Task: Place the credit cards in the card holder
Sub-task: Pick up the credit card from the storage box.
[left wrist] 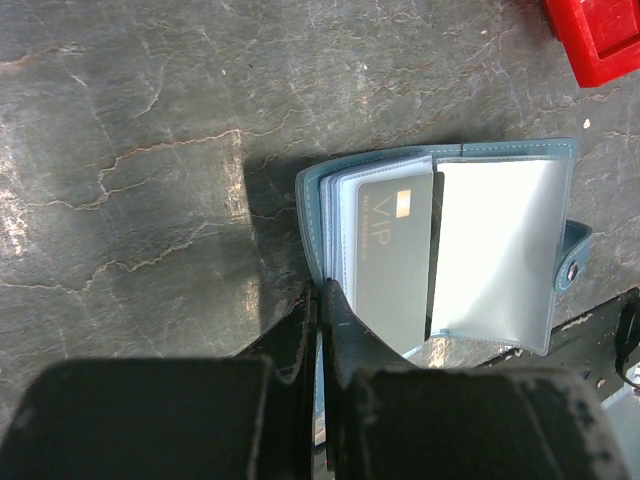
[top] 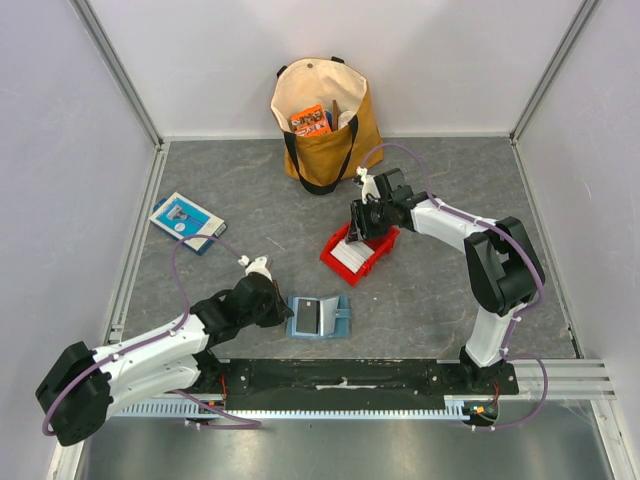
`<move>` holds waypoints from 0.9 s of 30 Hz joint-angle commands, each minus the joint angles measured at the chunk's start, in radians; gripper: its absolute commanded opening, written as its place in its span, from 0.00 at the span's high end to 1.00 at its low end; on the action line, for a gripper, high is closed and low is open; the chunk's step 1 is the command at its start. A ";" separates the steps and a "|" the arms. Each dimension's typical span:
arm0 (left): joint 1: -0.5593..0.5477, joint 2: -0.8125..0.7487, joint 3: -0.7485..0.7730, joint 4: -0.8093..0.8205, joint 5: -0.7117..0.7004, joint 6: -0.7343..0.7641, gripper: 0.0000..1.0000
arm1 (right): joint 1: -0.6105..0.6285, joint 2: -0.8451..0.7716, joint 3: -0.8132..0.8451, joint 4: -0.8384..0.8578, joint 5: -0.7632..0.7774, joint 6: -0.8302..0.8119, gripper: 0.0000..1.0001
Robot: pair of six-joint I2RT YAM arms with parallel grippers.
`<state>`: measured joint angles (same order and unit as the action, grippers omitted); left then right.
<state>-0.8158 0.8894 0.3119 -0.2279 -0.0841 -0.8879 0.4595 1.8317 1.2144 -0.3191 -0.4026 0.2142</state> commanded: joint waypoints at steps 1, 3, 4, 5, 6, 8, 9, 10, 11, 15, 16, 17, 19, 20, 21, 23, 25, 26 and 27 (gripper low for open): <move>0.000 0.006 0.012 0.039 0.004 0.033 0.98 | -0.004 -0.041 0.028 -0.024 -0.041 -0.007 0.55; -0.002 0.008 0.012 0.041 0.004 0.033 0.98 | -0.007 -0.043 0.028 -0.024 -0.042 -0.006 0.58; 0.000 0.009 0.012 0.041 0.006 0.035 0.98 | -0.007 -0.045 0.028 -0.025 -0.045 -0.006 0.60; 0.000 0.010 0.012 0.041 0.006 0.035 0.98 | -0.008 -0.046 0.028 -0.025 -0.047 -0.006 0.62; -0.002 0.011 0.010 0.042 0.006 0.033 0.98 | -0.012 -0.048 0.028 -0.025 -0.048 -0.007 0.63; 0.000 0.011 0.009 0.044 0.007 0.033 0.98 | -0.016 -0.048 0.028 -0.023 -0.053 -0.006 0.64; -0.002 0.010 0.009 0.044 0.007 0.033 0.98 | -0.015 -0.046 0.030 -0.026 -0.058 -0.007 0.65; 0.000 0.011 0.009 0.044 0.007 0.033 0.98 | -0.019 -0.045 0.030 -0.026 -0.059 -0.009 0.66; 0.000 0.011 0.009 0.044 0.006 0.033 0.98 | -0.021 -0.045 0.030 -0.023 -0.062 -0.009 0.68; 0.000 0.011 0.007 0.045 0.006 0.033 0.98 | -0.027 -0.041 0.030 -0.025 -0.080 -0.007 0.73; 0.000 0.014 0.007 0.047 0.006 0.033 0.98 | -0.028 -0.043 0.028 -0.021 -0.085 -0.007 0.74; 0.000 0.016 0.007 0.047 0.006 0.032 0.98 | -0.030 -0.043 0.030 -0.021 -0.093 -0.009 0.74; 0.001 0.019 0.007 0.050 0.006 0.032 0.98 | -0.035 -0.041 0.030 -0.023 -0.099 -0.007 0.75; 0.000 0.020 0.009 0.053 0.009 0.033 0.98 | -0.036 -0.040 0.031 -0.021 -0.104 -0.007 0.74; 0.000 0.022 0.009 0.055 0.010 0.033 0.98 | -0.041 -0.038 0.030 -0.023 -0.108 -0.007 0.74; 0.000 0.028 0.012 0.055 0.010 0.035 0.98 | -0.041 -0.035 0.030 -0.023 -0.113 -0.004 0.73; 0.000 0.031 0.013 0.055 0.012 0.037 0.98 | -0.042 -0.037 0.028 -0.023 -0.119 -0.003 0.71; 0.000 0.029 0.012 0.055 0.012 0.037 0.98 | -0.042 -0.037 0.027 -0.024 -0.125 -0.003 0.70; 0.000 0.029 0.012 0.055 0.012 0.035 0.98 | -0.044 -0.038 0.027 -0.025 -0.130 -0.003 0.70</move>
<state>-0.8158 0.9138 0.3119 -0.2039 -0.0757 -0.8879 0.4210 1.8256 1.2144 -0.3393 -0.4747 0.2085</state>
